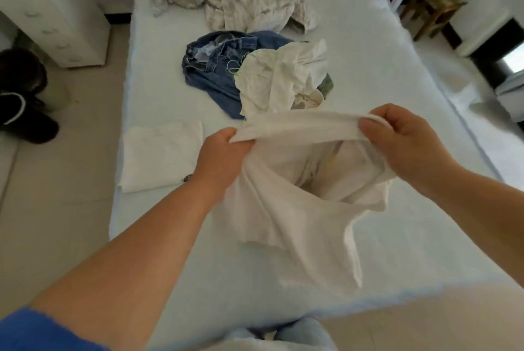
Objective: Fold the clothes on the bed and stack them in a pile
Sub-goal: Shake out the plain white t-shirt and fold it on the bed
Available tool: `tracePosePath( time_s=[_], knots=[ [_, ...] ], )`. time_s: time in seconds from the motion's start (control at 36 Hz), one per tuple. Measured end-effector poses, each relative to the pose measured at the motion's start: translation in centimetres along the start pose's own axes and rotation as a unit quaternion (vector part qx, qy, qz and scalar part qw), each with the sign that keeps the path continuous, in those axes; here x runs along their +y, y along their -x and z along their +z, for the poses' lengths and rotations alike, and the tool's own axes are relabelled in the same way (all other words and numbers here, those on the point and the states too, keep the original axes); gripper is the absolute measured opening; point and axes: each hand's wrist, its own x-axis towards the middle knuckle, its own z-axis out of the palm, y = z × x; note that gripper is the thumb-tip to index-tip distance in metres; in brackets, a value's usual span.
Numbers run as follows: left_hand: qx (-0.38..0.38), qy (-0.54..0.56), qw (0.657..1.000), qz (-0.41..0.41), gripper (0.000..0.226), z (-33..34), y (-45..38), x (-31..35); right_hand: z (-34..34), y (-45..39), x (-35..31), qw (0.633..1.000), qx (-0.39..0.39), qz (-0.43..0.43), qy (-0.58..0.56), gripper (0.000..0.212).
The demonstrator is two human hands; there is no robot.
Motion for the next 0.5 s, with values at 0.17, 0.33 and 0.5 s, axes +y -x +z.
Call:
tracePosePath(
  time_s=[0.17,0.33,0.5],
  knots=[
    [0.001,-0.086,0.995,0.049,0.032,-2.1,2.5,2.8,-1.7,3.4,2.2,0.981,-0.114,0.004,0.159,0.031],
    [0.006,-0.218,0.972,0.086,0.014,-2.6,4.5,5.3,-4.9,4.1,5.4,0.919,-0.060,-0.081,0.380,0.045],
    [-0.024,-0.235,0.967,0.093,0.032,0.5,5.0,7.8,-10.7,3.1,7.8,0.940,0.006,0.054,0.336,0.027]
  ],
)
